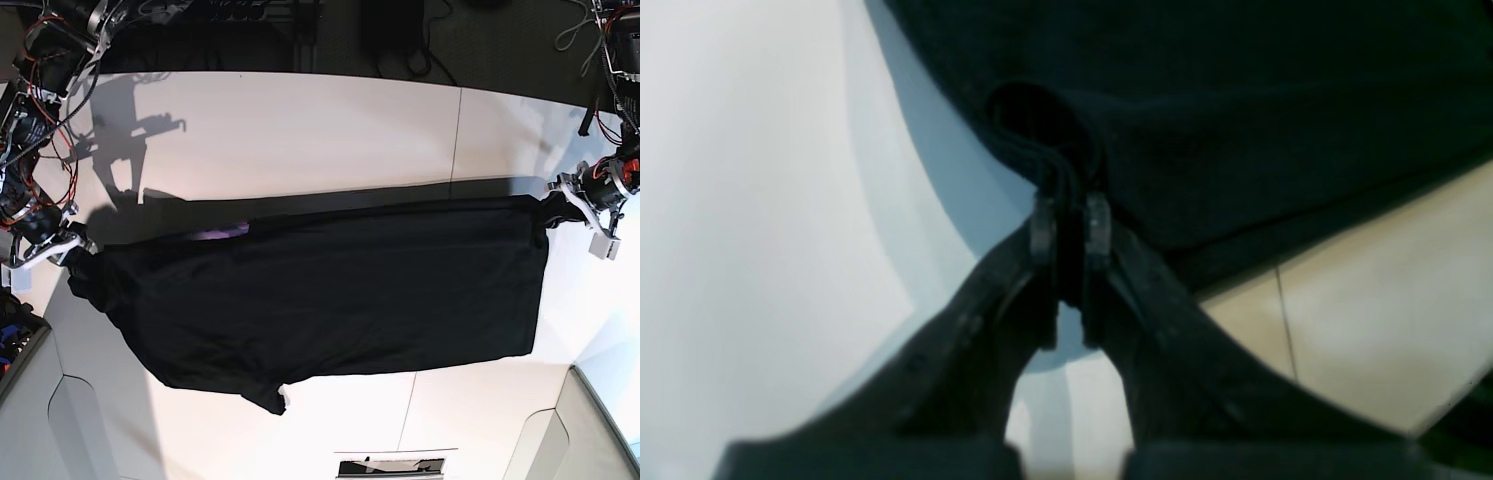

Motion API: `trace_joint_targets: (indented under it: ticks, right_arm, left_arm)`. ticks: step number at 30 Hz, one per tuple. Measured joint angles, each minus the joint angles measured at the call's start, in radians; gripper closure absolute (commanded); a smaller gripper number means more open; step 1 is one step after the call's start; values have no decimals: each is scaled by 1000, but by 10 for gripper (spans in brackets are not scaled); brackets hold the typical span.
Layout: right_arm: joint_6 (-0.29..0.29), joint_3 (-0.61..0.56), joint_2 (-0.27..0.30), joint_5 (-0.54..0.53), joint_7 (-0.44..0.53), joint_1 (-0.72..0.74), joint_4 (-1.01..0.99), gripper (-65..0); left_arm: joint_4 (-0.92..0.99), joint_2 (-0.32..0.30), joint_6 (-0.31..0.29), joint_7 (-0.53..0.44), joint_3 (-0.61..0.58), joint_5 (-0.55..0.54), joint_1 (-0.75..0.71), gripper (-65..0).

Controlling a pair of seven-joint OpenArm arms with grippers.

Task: Layout the t-shirt on the table in an organized manner, then fold the t-shirt properly
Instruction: 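Pull the folded edge taut with both grippers and release it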

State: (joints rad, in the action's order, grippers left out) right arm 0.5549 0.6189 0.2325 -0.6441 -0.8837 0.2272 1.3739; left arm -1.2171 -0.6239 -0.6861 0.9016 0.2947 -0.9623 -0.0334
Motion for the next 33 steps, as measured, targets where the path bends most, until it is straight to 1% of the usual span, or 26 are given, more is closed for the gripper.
trace_joint_targets:
  ticks: [3,5,10,11,13,15,19,25,26,31,33]
  right_arm:
    - [0,3,0,-14,-1,-79,40,0]
    - [-2,10,0,-35,-3,-137,74,0]
    - [-1,64,0,-58,0,-268,178,0]
    - [-1,79,-1,-59,-2,-292,195,0]
    - [0,112,-1,-75,-7,-336,222,0]
    - [-1,135,2,-92,-5,-377,243,0]
    - [0,138,2,-104,-8,-443,256,0]
    - [-1,138,0,-105,-8,-468,256,0]
    - [-1,138,0,-105,-7,-476,256,0]
    - [-1,138,0,-88,-8,-488,256,0]
    - [-2,138,0,-77,-7,-486,256,0]
  left_arm:
    - [0,-3,-1,85,0,-98,-5,0]
    - [-1,-2,-2,90,0,-139,-19,0]
    - [-13,-5,-3,95,0,-143,-109,0]
    - [-25,-3,-3,86,0,-147,-130,0]
    - [-69,-2,-4,97,11,-159,-171,0]
    - [-125,-2,-5,96,35,-188,-223,0]
    - [-207,-2,-7,105,95,-187,-317,0]
    - [-227,-3,-7,105,110,-187,-327,0]
    - [-227,-1,-7,104,110,-187,-327,-8]
    - [-227,-2,-7,105,110,-187,-327,-203]
    - [-227,-2,-7,104,110,-187,-326,-252]
